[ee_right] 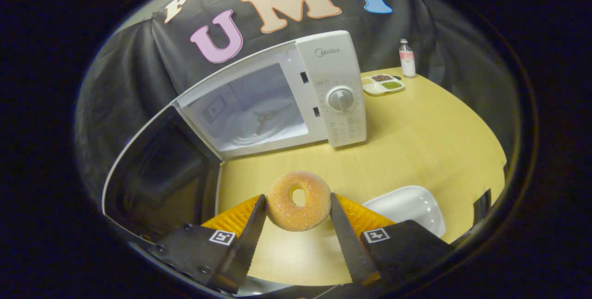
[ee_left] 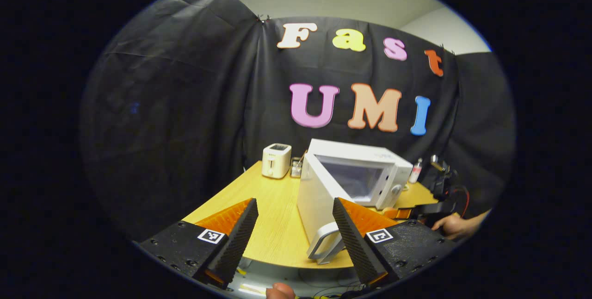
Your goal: Open the microwave oven with the left hand, put the food in, and close the microwave oven.
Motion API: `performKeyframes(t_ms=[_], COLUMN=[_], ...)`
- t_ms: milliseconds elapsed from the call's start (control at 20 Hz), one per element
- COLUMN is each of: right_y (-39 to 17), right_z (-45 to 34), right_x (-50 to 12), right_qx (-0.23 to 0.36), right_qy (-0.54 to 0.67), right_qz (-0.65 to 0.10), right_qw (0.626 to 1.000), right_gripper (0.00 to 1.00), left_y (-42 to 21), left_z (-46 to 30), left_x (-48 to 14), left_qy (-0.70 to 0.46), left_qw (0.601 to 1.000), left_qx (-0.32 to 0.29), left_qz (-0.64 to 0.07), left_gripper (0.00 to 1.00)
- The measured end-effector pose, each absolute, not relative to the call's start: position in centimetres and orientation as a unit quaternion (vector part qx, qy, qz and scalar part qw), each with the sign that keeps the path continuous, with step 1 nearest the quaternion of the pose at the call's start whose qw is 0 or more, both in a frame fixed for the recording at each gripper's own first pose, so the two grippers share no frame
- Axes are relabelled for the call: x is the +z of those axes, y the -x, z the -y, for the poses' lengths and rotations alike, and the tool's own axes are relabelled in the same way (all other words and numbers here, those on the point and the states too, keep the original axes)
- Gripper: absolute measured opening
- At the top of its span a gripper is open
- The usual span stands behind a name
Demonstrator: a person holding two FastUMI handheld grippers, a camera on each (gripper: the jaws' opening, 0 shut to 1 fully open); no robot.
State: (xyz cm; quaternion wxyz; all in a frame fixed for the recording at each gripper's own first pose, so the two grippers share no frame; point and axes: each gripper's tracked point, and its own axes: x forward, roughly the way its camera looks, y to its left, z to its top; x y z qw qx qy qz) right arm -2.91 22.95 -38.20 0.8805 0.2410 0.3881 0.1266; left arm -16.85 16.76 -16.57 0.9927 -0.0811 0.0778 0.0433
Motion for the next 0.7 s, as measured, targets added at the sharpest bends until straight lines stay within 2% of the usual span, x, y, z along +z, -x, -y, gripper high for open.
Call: performKeyframes(t_ms=[150, 250, 300, 700], right_y=[1.3, 0.1, -0.6, -6.6], right_z=[-25.7, -27.5, -28.2, -33.6], right_x=[-36.6, -36.1, -35.9, -35.9], right_qx=[0.131, 0.132, 0.128, 0.083], right_qy=[-0.299, -0.339, -0.356, -0.441], right_qz=[-0.388, -0.391, -0.391, -0.372], right_qw=[0.862, 0.846, 0.839, 0.813], right_gripper=[0.8, 0.8, 0.79, 0.75], left_y=[17.3, 17.3, 17.2, 17.6], left_z=[-17.6, -18.0, -17.9, -18.9], left_x=[-12.8, -11.6, -11.8, -13.4], left_qy=[0.076, 0.051, 0.043, 0.03], left_qw=[0.995, 0.997, 0.997, 0.996], left_qx=[0.051, 0.057, 0.057, 0.074], left_qz=[-0.029, -0.011, -0.014, -0.039], left_gripper=[0.93, 0.95, 0.93, 0.95])
